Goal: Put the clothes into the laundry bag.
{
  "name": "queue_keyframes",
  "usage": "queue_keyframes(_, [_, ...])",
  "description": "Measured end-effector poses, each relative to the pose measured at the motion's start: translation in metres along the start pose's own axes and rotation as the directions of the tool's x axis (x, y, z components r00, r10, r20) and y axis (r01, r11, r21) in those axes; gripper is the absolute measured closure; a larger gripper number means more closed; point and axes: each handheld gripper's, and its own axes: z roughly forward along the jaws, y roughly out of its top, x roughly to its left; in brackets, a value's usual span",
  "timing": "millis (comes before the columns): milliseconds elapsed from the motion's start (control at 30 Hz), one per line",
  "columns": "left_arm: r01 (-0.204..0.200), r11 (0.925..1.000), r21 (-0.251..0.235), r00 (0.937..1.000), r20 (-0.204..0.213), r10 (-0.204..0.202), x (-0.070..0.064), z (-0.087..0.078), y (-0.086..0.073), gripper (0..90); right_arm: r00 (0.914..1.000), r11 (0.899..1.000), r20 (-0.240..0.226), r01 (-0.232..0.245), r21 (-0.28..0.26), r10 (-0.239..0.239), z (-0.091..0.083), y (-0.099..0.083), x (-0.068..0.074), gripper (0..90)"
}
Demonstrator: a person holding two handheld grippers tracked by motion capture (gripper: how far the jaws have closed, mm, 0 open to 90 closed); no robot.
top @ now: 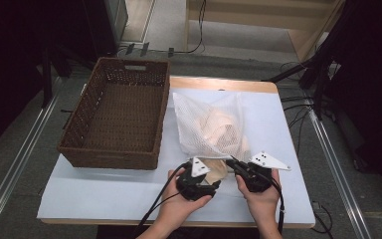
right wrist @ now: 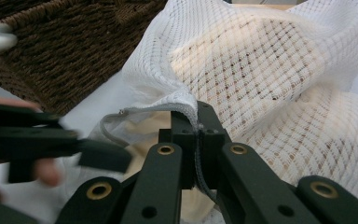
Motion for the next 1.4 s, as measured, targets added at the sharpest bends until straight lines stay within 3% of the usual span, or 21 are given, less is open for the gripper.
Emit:
queue_keyframes(67, [-0.004, 0.9996, 0.028, 0.9991, -0.042, 0.005, -0.003, 0.015, 0.003, 32.1, 1.0, 1.0, -0.001, -0.001, 0.0, 0.001, -0.001, 0.0, -0.001, 89.6])
queue_keyframes(133, [-0.026, 0.9997, 0.005, 0.9953, -0.093, 0.026, -0.007, 0.022, 0.004, 33.9, 1.0, 1.0, -0.002, 0.0, 0.0, 0.0, -0.001, 0.0, -0.001, 89.6])
queue_keyframes(200, [-0.06, 0.9982, 0.011, 0.9867, -0.151, 0.061, -0.01, 0.024, 0.006, 47.8, 1.0, 1.0, -0.003, 0.001, 0.0, -0.001, -0.001, 0.0, -0.001, 89.6])
queue_keyframes(233, [-0.071, 0.9974, 0.012, 0.9856, -0.153, 0.072, -0.01, 0.024, 0.007, 63.3, 1.0, 1.0, -0.003, -0.001, -0.001, 0.001, 0.0, -0.001, -0.001, 89.6])
queue_keyframes(267, [-0.046, 0.9987, 0.023, 0.9907, -0.127, 0.048, -0.006, 0.022, 0.011, 79.2, 1.0, 1.0, -0.004, -0.003, 0.0, 0.003, 0.0, 0.0, -0.001, 89.6])
queue_keyframes(333, [0.017, 0.9998, -0.009, 0.9971, -0.075, -0.017, 0.001, 0.02, 0.016, 82.9, 1.0, 1.0, -0.007, -0.004, -0.003, 0.004, -0.001, 0.0, 0.0, 89.6])
queue_keyframes(400, [0.059, 0.9966, -0.057, 0.9963, -0.059, -0.063, 0.007, 0.016, 0.024, 83.8, 1.0, 1.0, -0.007, -0.002, -0.009, 0.002, -0.002, 0.001, 0.0, 89.6])
queue_keyframes(500, [0.067, 0.9927, -0.101, 0.9936, -0.084, -0.076, 0.013, 0.018, 0.037, 84.1, 0.9999, 1.0, -0.01, -0.01, -0.012, 0.01, -0.003, 0.002, 0.001, 89.6])
queue_keyframes(567, [0.08, 0.9918, -0.099, 0.99, -0.108, -0.091, 0.019, 0.024, 0.043, 84.0, 0.9999, 1.0, -0.004, -0.01, -0.011, 0.01, -0.002, 0.002, 0.001, 89.6])
queue_keyframes(733, [0.05, 0.9977, -0.045, 0.972, -0.227, -0.059, 0.027, 0.053, 0.05, 82.6, 0.9997, 1.0, 0.009, -0.023, 0.019, 0.023, 0.002, -0.001, 0.003, 89.8])
queue_keyframes(833, [0.018, 0.9993, -0.033, 0.9636, -0.266, -0.026, 0.029, 0.059, 0.053, 83.6, 0.9995, 0.999, 0.01, -0.029, 0.032, 0.029, 0.004, -0.003, 0.003, 89.8])
queue_keyframes(900, [0.035, 0.9976, -0.059, 0.9577, -0.283, -0.051, 0.033, 0.059, 0.054, 83.7, 0.9994, 0.999, 0.009, -0.033, 0.037, 0.032, 0.006, -0.005, 0.004, 89.8])
queue_keyframes(933, [0.038, 0.9962, -0.078, 0.9471, -0.315, -0.061, 0.035, 0.058, 0.054, 83.8, 0.9995, 0.999, 0.007, -0.031, 0.042, 0.031, 0.007, -0.006, 0.004, 89.8])
queue_keyframes(1000, [0.039, 0.9913, -0.126, 0.9161, -0.392, -0.086, 0.042, 0.057, 0.049, 83.5, 0.9996, 0.998, 0.007, -0.027, 0.051, 0.026, 0.008, -0.007, 0.005, 89.8])
queue_keyframes(1033, [0.069, 0.9877, -0.141, 0.9155, -0.384, -0.119, 0.047, 0.057, 0.046, 82.5, 0.9995, 0.998, 0.004, -0.033, 0.054, 0.032, 0.009, -0.007, 0.006, 89.8])
queue_keyframes(1067, [0.112, 0.9814, -0.156, 0.9285, -0.335, -0.159, 0.05, 0.056, 0.042, 80.4, 0.9995, 0.998, 0.005, -0.03, 0.053, 0.03, 0.01, -0.007, 0.006, 89.8])
queue_keyframes(1100, [0.121, 0.9798, -0.16, 0.942, -0.293, -0.164, 0.051, 0.055, 0.04, 76.5, 0.9996, 0.998, 0.007, -0.028, 0.054, 0.027, 0.01, -0.007, 0.006, 89.8])
queue_keyframes(1133, [0.101, 0.9839, -0.147, 0.9563, -0.258, -0.136, 0.049, 0.052, 0.039, 68.1, 0.9996, 0.998, 0.009, -0.029, 0.052, 0.029, 0.01, -0.007, 0.006, 89.8])
queue_keyframes(1233, [0.089, 0.9879, -0.127, 0.9735, -0.199, -0.113, 0.042, 0.038, 0.03, 53.0, 0.9993, 0.998, 0.011, -0.036, 0.048, 0.036, 0.009, -0.007, 0.003, 89.8])
queue_keyframes(1333, [0.063, 0.9951, -0.076, 0.977, -0.199, -0.077, 0.038, 0.036, 0.025, 46.3, 0.9989, 0.998, 0.004, -0.048, 0.039, 0.047, 0.009, -0.007, 0.001, 89.8])
queue_keyframes(1400, [0.032, 0.9993, -0.018, 0.9715, -0.234, -0.036, 0.039, 0.041, 0.024, 48.1, 0.9991, 0.998, 0.002, -0.042, 0.036, 0.042, 0.01, -0.006, 0.001, 89.8])
